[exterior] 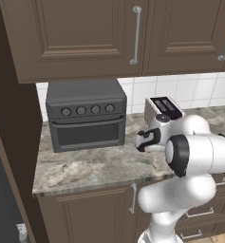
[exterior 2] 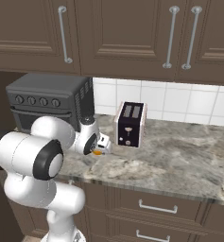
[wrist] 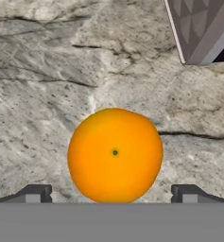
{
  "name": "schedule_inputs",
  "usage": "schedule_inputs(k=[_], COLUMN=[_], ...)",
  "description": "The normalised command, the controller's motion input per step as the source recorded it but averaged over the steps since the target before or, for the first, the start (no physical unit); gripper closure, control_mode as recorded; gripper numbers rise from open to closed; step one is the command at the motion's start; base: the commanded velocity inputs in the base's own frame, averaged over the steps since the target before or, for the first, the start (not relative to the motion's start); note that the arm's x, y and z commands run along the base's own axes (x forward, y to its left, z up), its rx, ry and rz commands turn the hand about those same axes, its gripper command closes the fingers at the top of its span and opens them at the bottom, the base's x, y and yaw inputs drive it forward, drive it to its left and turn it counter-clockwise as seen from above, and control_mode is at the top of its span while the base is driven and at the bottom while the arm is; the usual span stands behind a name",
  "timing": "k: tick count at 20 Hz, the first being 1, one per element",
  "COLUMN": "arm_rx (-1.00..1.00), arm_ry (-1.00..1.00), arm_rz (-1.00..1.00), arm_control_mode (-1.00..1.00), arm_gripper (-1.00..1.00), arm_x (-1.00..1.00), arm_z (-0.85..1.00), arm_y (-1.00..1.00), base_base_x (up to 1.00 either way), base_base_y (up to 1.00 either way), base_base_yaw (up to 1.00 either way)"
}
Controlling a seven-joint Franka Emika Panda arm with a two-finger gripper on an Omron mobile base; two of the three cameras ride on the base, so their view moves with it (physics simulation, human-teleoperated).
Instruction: Place the liquor and beer on the top shelf of the fridge to keep them out of children's reach, and place the orange on lower shelves for easy access.
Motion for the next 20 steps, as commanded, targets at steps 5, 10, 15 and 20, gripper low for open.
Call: schedule_inputs(k=[5,10,15,20], arm_rx=[0.0,0.0,0.0,0.0], arm_ry=[0.0,0.0,0.03,0.04], arm_rz=[0.0,0.0,0.0,0.0], arm_control_mode=[-1.0,-1.0,-1.0,-1.0], arm_gripper=[-1.0,-1.0,1.0,1.0], arm_x=[0.19,0.11,0.0,0.0], arm_z=[-0.04,-0.08,-0.2,-0.23], arm_y=[0.0,0.0,0.0,0.0], base_base_x=[0.0,0.0,0.0,0.0], base_base_y=[0.0,0.0,0.0,0.0], base_base_yaw=[0.0,0.0,0.0,0.0])
